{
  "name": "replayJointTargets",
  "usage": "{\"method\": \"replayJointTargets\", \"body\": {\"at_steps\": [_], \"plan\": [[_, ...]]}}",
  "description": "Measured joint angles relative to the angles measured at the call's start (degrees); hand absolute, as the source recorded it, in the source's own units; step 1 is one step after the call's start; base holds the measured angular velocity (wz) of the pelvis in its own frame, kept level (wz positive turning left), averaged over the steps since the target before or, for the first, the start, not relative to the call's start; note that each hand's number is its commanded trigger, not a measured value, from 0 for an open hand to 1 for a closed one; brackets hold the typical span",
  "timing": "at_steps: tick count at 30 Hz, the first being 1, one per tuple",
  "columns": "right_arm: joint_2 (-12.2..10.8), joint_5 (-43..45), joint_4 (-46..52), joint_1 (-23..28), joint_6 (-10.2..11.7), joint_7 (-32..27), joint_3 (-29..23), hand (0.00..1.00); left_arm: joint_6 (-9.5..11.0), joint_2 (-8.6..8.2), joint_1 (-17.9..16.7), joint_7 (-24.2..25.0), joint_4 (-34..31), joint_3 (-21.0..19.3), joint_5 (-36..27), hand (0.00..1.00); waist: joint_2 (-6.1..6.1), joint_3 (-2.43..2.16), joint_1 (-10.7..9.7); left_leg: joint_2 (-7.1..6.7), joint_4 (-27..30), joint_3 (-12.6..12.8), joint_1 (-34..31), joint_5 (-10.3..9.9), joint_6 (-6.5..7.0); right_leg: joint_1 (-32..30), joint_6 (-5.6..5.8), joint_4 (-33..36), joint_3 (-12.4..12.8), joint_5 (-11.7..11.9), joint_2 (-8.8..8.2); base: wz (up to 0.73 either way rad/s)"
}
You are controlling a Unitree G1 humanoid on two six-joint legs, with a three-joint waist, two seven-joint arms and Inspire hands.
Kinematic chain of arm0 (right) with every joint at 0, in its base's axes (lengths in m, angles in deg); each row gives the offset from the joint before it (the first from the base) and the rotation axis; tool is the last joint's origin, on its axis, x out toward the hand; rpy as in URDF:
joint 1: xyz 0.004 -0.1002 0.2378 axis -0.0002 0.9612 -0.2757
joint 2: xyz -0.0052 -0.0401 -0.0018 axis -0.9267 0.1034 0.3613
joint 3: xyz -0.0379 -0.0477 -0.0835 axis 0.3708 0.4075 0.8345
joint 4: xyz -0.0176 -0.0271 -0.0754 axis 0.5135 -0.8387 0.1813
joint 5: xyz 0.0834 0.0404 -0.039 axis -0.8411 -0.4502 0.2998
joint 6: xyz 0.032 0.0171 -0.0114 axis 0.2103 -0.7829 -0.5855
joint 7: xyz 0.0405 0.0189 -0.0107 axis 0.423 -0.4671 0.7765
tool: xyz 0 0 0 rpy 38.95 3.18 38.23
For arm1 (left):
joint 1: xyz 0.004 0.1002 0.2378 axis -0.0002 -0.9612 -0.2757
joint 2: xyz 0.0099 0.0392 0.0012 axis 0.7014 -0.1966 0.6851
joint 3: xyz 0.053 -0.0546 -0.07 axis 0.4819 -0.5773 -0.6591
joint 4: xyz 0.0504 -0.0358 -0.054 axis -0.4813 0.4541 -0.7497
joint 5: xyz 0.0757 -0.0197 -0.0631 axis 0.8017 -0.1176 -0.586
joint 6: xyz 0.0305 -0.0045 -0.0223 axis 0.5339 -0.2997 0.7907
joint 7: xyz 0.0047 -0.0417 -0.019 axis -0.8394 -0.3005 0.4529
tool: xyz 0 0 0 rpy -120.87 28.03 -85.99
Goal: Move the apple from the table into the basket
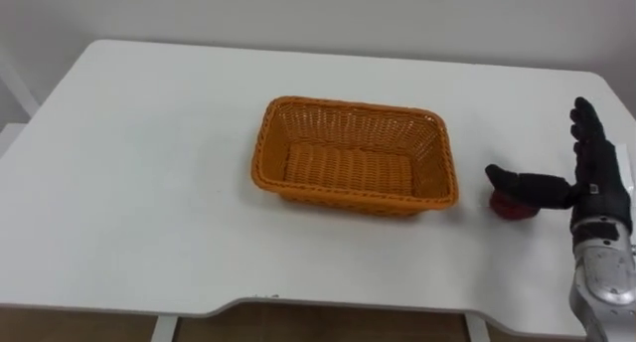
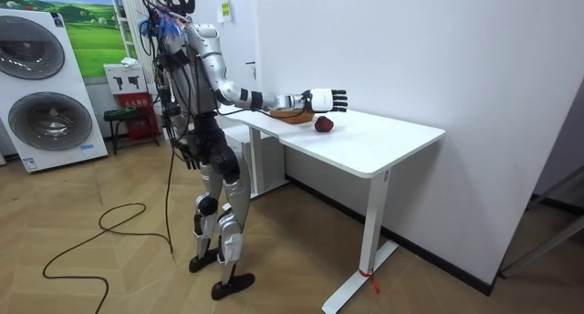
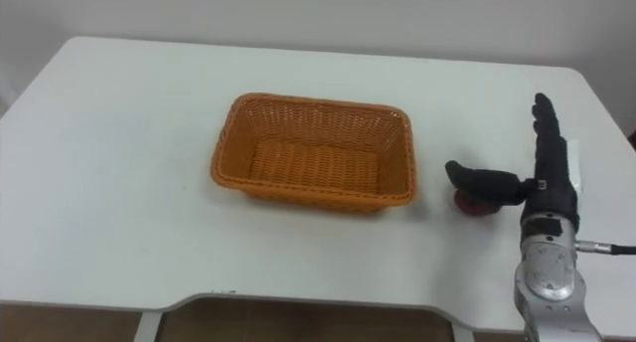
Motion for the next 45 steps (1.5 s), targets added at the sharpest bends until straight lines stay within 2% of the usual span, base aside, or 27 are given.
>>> {"method": "replayJointTargets", "body": {"at_steps": [8, 10, 12, 31, 32, 33, 34, 35, 36, 40, 43, 45], "plan": [[0.0, 0.0, -3.3, -0.1, -0.4, 4.6, 0.5, 0.0, -0.1, 0.01, 0.0, 1.3, 0.0, 0.0, 0.0, 0.0, -0.01, -0.09, 0.0, -0.02, 0.3, -0.1, -0.1, 0.0, 0.01, 0.1, 0.04, 0.0, -0.2, 0.0, -0.14, 0.0], [0.0, 0.2, -4.1, -0.1, -0.3, 5.6, 0.6, 0.0, -0.1, 0.02, 0.1, 1.6, 0.0, 0.0, 0.0, 0.0, -0.19, -0.24, 0.0, -0.02, 0.4, -0.1, 0.0, 0.0, 0.01, 0.2, 0.04, 0.0, -0.2, 0.0, -0.15, 0.0], [0.0, 0.3, -5.9, -0.2, -0.4, 5.9, 0.6, 0.0, -0.1, 0.13, 0.0, 2.3, 0.0, 0.0, 0.0, 0.0, -0.39, -0.36, 0.1, -0.01, 0.5, -0.1, 0.1, 0.0, 0.01, 0.5, 0.04, 0.0, -0.3, 0.0, -0.18, 0.0], [0.0, 4.4, -11.4, -1.4, -0.2, 5.8, 0.5, 0.0, -1.4, 0.37, 0.1, 4.9, -0.1, 0.1, 0.0, 0.0, 0.09, -0.45, -0.4, -0.03, 0.6, -1.0, 0.0, 0.0, 0.01, 1.2, 0.04, -0.9, -1.3, 0.0, -0.19, 0.02], [0.0, 4.6, -11.9, -1.6, -0.2, 5.8, 0.5, 0.04, -1.4, 0.39, 0.1, 4.9, -0.1, 0.1, 0.0, 0.0, 0.1, -0.45, -0.5, -0.05, 0.6, -1.1, 0.0, 0.0, 0.01, 1.2, 0.04, -0.9, -1.3, 0.0, -0.19, 0.0], [0.0, 4.8, -12.5, -1.9, -0.1, 5.8, 0.5, 0.29, -1.4, 0.41, 0.1, 4.9, -0.1, 0.1, 0.0, 0.0, 0.08, -0.45, -0.5, -0.07, 0.6, -1.1, 0.0, 0.0, 0.01, 1.3, 0.04, -0.9, -1.3, 0.0, -0.18, 0.0], [0.0, 5.1, -13.1, -2.3, -0.1, 5.8, 0.5, 0.47, -1.4, 0.42, 0.1, 4.9, 0.0, 0.1, 0.0, 0.0, 0.08, -0.45, -0.6, -0.08, 0.6, -1.2, 0.0, 0.0, 0.01, 1.3, 0.04, -0.9, -1.3, 0.0, -0.16, 0.0], [0.0, 5.1, -13.6, -2.5, -0.1, 5.8, 0.5, 0.91, -1.4, 0.42, 0.1, 4.9, 0.0, 0.1, 0.0, 0.0, 0.03, -0.48, -0.6, -0.1, 0.6, -1.2, 0.0, 0.0, 0.01, 1.3, 0.04, -0.9, -1.3, 0.0, -0.16, 0.03], [0.0, 5.4, -14.2, -2.6, 0.2, 5.8, 0.4, 1.0, -1.4, 0.42, 0.1, 4.9, 0.0, 0.1, 0.0, 0.0, -0.06, -0.55, -0.6, -0.12, 0.7, -1.3, 0.0, 0.0, 0.01, 1.3, 0.04, -0.9, -1.4, 0.0, -0.15, 0.04], [0.3, 6.8, -15.6, -3.5, 0.4, 4.6, -0.4, 1.0, -1.4, 0.44, 0.0, 5.0, 0.1, 0.1, 0.0, 0.0, -0.14, -0.58, -0.6, -0.21, 0.6, -1.4, 0.0, 0.0, 0.01, 1.4, 0.04, -0.9, -1.4, 0.0, -0.13, 0.0], [2.1, 8.4, -16.5, -3.8, 0.4, 4.0, -1.0, 1.0, -1.4, 0.49, -0.2, 5.0, 0.5, 0.1, 0.0, 0.0, -0.28, -0.59, -0.5, -0.23, 0.6, -1.5, 0.0, 0.0, 0.01, 1.5, 0.06, -1.0, -1.4, -0.1, -0.11, 0.0], [2.1, 9.2, -16.7, -3.9, 0.4, 3.5, -1.1, 1.0, -1.4, 0.55, -0.2, 4.9, 0.7, 0.4, 0.0, 0.0, -0.38, -0.58, -0.5, -0.23, 0.6, -1.5, 0.1, 0.0, 0.01, 1.6, 0.06, -1.2, -1.4, -0.1, -0.09, 0.0]]}}
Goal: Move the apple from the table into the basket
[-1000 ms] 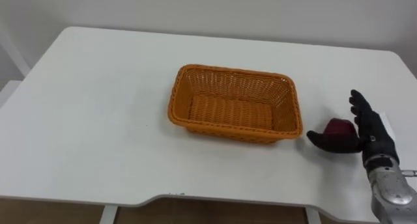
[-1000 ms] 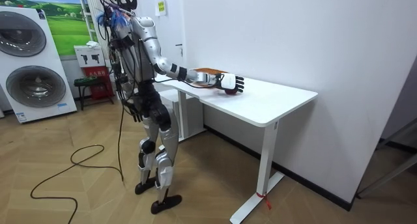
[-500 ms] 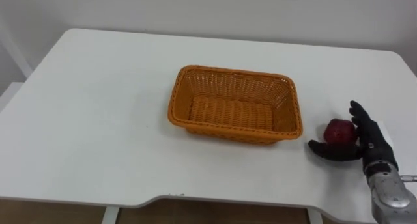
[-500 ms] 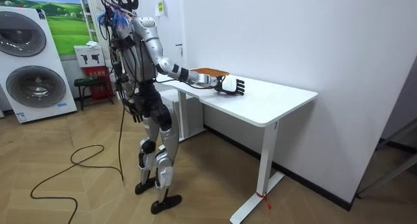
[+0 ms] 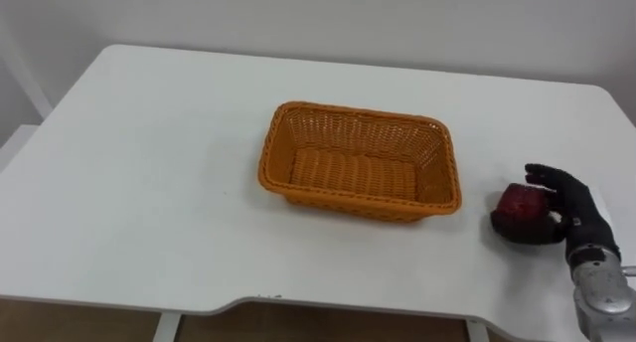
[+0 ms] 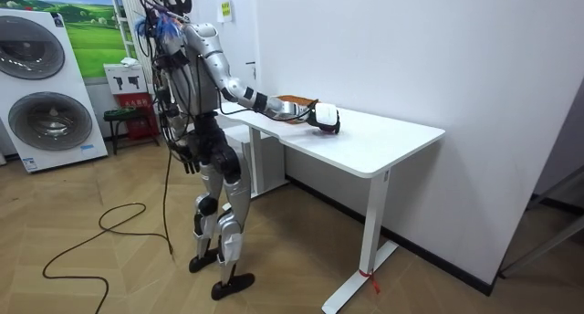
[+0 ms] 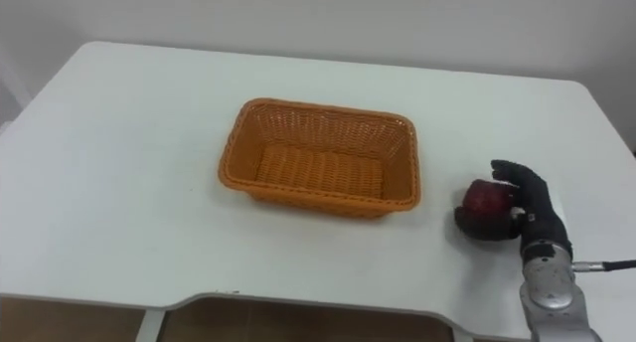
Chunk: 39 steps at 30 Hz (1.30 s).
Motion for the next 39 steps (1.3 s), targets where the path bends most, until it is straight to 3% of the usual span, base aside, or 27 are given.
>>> {"method": "replayJointTargets", "body": {"at_steps": [15, 26, 30, 34, 39], "plan": [[0.0, 2.4, -2.3, -0.8, 0.5, -0.7, -0.1, 1.0, 0.0, 1.05, 0.4, -0.1, 0.3, 1.9, -0.1, 0.0, -0.68, 0.06, 0.3, -0.02, -0.2, 0.0, 0.4, 0.0, 0.0, 0.7, 0.02, -0.5, 0.0, 0.0, 0.05, 0.01], [0.0, 1.5, -1.5, -0.9, 0.2, -4.4, 0.5, 1.0, -0.2, 1.07, 0.9, -0.2, 0.3, 2.2, 0.1, 0.0, -0.18, 0.09, 0.5, 0.15, -0.4, 0.0, 0.4, 0.0, -0.01, 0.6, 0.01, -0.4, -0.1, 0.0, 0.05, 0.0], [-0.3, 0.6, 8.0, -0.6, -2.8, -4.3, 0.5, 1.0, -0.2, 0.92, 0.9, -0.3, 0.0, 2.1, 0.1, 0.0, 0.62, 0.45, 0.0, 0.02, -0.5, 0.1, 0.2, 0.0, -0.01, 0.0, 0.03, -0.2, 0.0, 0.0, 0.04, -0.06], [-0.4, 0.5, 19.1, -0.5, -2.8, -4.9, 1.1, 1.0, -0.2, 0.92, 1.1, -0.5, -0.3, 2.2, 0.0, 0.0, 0.56, 0.26, 0.1, 0.0, -0.4, 0.2, -0.2, 0.0, -0.04, -0.8, 0.01, 0.4, 0.3, -0.2, 0.03, -0.03], [-0.4, 0.5, 26.4, -0.7, -2.7, -5.1, 1.7, 1.0, -0.1, 0.93, 1.2, -1.3, -0.4, 2.2, 0.0, 0.0, -1.05, -0.06, 0.7, -0.07, -0.3, 0.1, 0.0, 0.0, -0.04, -0.5, 0.03, 0.4, 0.4, -0.2, -0.01, 0.03]]}}
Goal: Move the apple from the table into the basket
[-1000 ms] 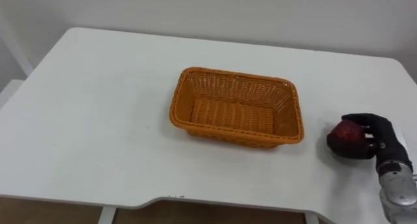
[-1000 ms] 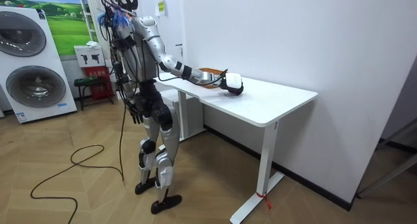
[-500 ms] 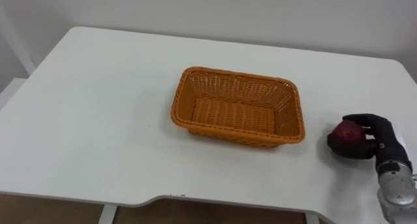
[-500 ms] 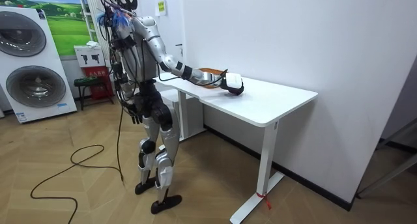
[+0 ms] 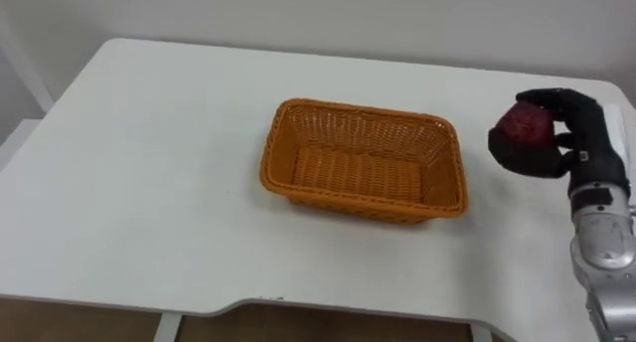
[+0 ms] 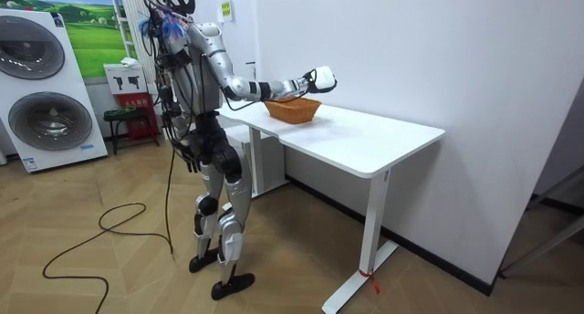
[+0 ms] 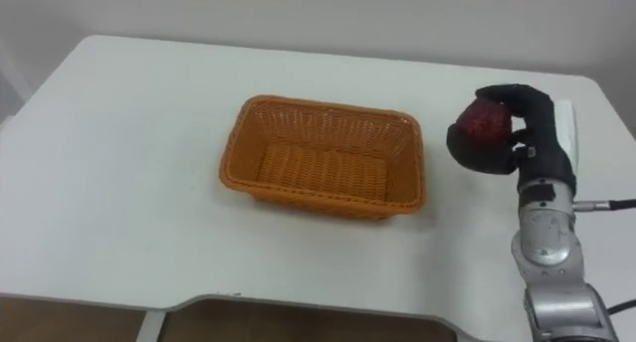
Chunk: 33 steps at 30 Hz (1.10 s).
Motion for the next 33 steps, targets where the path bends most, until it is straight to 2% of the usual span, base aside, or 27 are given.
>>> {"method": "replayJointTargets", "body": {"at_steps": [2, 8, 15, 21, 26, 29, 30, 31, 33], "plan": [[0.0, 0.0, 1.9, 0.0, 0.0, 0.0, 0.3, 1.0, 0.0, 0.01, -0.1, -0.1, 0.2, 0.0, 0.0, 0.0, -0.22, -0.11, 0.5, -0.01, 0.0, 0.1, 0.1, 0.0, 0.0, 0.1, 0.0, 0.0, -0.1, 0.0, -0.02, -0.02], [-0.5, 1.6, 7.6, 0.0, 0.0, 0.1, 1.9, 1.0, -0.1, -0.11, 0.0, -0.4, 0.5, 0.0, 0.1, 0.0, 0.7, 0.39, 1.2, 0.28, -0.1, 0.9, 0.1, 0.0, -0.01, 0.0, -0.06, 0.0, -0.1, 0.1, 0.17, -0.03], [-0.6, 1.6, 10.4, -0.1, 0.0, 0.9, 4.1, 1.0, -0.9, -0.29, 0.2, -0.4, 0.5, 0.1, 0.6, 0.0, 1.72, 0.13, 1.4, 0.29, -0.4, 0.8, -0.4, 0.0, -0.03, -0.5, -0.08, 0.2, -0.3, 0.1, 0.14, 0.0], [-0.6, 1.8, 11.2, -0.2, -0.1, 3.8, 7.0, 1.0, -0.7, -0.28, 0.5, -0.4, 0.4, 0.3, 0.5, 0.0, 1.59, 0.08, 1.3, 0.24, 0.0, 0.7, -0.7, 0.0, -0.04, -0.7, -0.08, 0.1, -0.2, 0.1, 0.08, 0.01], [-0.6, 2.0, 12.6, -0.2, -0.1, 7.0, 8.7, 1.0, 0.0, -0.26, 1.1, -0.5, 0.5, 1.3, 0.5, 0.0, 1.48, 0.22, 1.6, 0.25, -0.1, 0.7, -0.6, 0.0, -0.04, -0.5, -0.08, 0.0, 0.0, 0.1, 0.05, 0.01], [-0.6, 2.0, 12.6, -0.1, -0.3, 8.7, 10.7, 1.0, 0.0, -0.43, 1.3, -0.4, 0.5, 2.4, 0.5, 0.0, 1.77, 0.58, 2.1, 0.28, 0.0, 0.8, -0.1, 0.0, -0.04, -0.2, -0.07, 0.0, -0.1, 0.1, 0.05, -0.04], [-0.6, 2.2, 12.6, -0.1, -0.4, 9.5, 11.3, 0.24, 0.0, -0.44, 1.3, -0.4, 0.5, 2.4, 0.5, 0.0, 1.92, 0.68, 2.2, 0.28, 0.0, 0.8, -0.2, 0.0, -0.04, -0.2, -0.07, 0.0, -0.2, 0.1, 0.04, 0.0], [-0.6, 2.7, 12.7, -0.1, -0.5, 10.1, 11.9, 0.0, -0.1, -0.43, 1.6, -0.4, 0.3, 2.5, 0.6, 0.0, 2.0, 0.73, 2.2, 0.27, 0.0, 0.8, -0.3, 0.0, -0.04, -0.2, -0.07, 0.0, -0.2, 0.1, 0.05, 0.04], [-0.8, 3.8, 12.8, -0.1, -0.6, 11.4, 13.0, 0.0, -0.1, -0.43, 1.7, -0.4, 0.3, 2.5, 0.6, 0.0, 2.09, 0.69, 2.3, 0.29, 0.0, 0.8, -0.5, 0.0, -0.04, -0.3, -0.07, 0.0, -0.3, 0.1, 0.07, 0.02]]}}
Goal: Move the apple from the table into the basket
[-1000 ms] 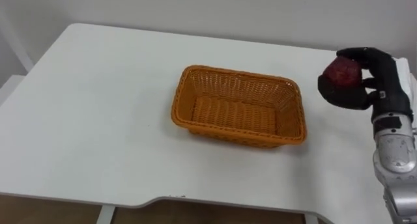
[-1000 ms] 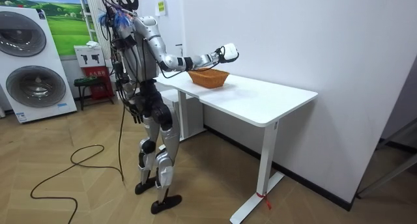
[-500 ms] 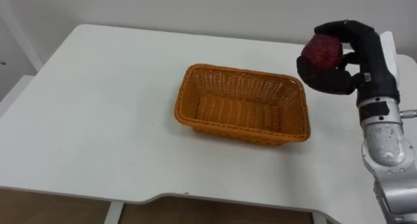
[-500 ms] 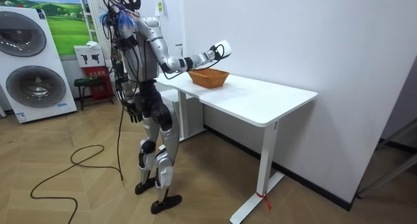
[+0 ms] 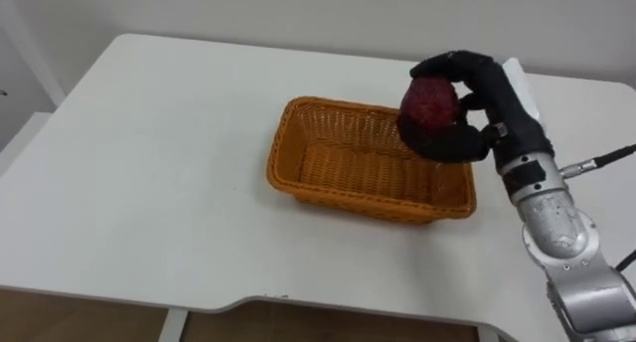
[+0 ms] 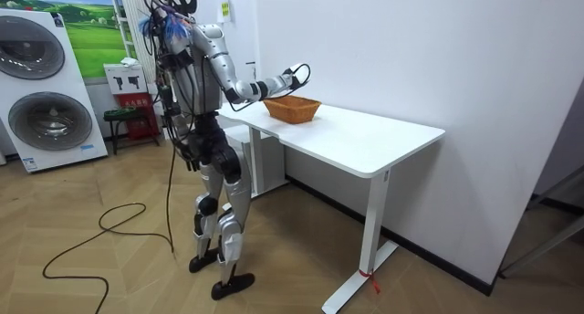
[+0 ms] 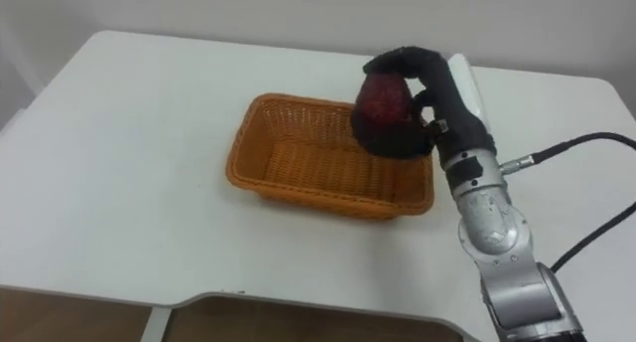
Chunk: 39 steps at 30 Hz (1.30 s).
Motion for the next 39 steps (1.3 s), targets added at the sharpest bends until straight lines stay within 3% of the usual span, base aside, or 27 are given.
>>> {"method": "replayJointTargets", "body": {"at_steps": [10, 20, 29, 34, 39], "plan": [[-2.0, 4.7, 1.1, 0.0, -1.4, 3.8, 3.5, 0.0, -1.2, 0.03, 0.2, 0.5, 0.0, 2.2, 0.5, 0.0, -0.84, -0.77, 0.4, -0.08, 0.2, -0.3, -0.4, 0.0, 0.0, -0.2, -0.02, -0.1, -0.3, 0.0, -0.02, 0.0], [-2.0, 5.3, 1.1, 0.1, -1.4, 4.0, 4.5, 0.0, -1.1, 0.01, 1.1, 0.5, 0.9, 6.1, 0.1, 0.0, -0.72, -0.42, 0.1, -0.09, 0.3, -0.8, -0.2, 0.0, 0.0, 0.3, -0.01, -0.2, -0.3, 0.0, -0.04, 0.02], [-2.0, 5.2, 3.7, 0.2, -1.1, 3.8, 4.2, 0.0, -1.0, -0.14, 1.3, 0.1, 1.8, 6.1, -0.1, 0.0, -0.08, -0.14, -1.0, -0.06, 0.1, -0.9, -0.3, 0.0, -0.02, 0.3, -0.01, -0.1, -0.7, 0.0, -0.04, 0.0], [-2.0, 3.7, 4.5, 0.2, 0.7, 2.2, 0.3, 0.0, 0.8, -0.27, 1.2, -0.8, 1.9, 3.7, -0.2, 0.0, -0.03, -0.32, -1.5, -0.16, 0.3, -0.8, -0.1, 0.0, 0.0, 0.3, -0.01, -0.1, -0.1, 0.0, -0.05, -0.02], [-1.9, 0.2, 4.9, 0.2, 2.6, -4.9, -7.2, 0.0, 1.5, -0.36, -0.1, -2.1, 2.4, 1.4, -0.1, 0.0, -0.66, -0.7, -2.6, -0.12, 0.1, -0.7, 0.0, 0.0, 0.0, 0.2, -0.01, -0.2, -0.4, 0.0, -0.07, 0.0]]}}
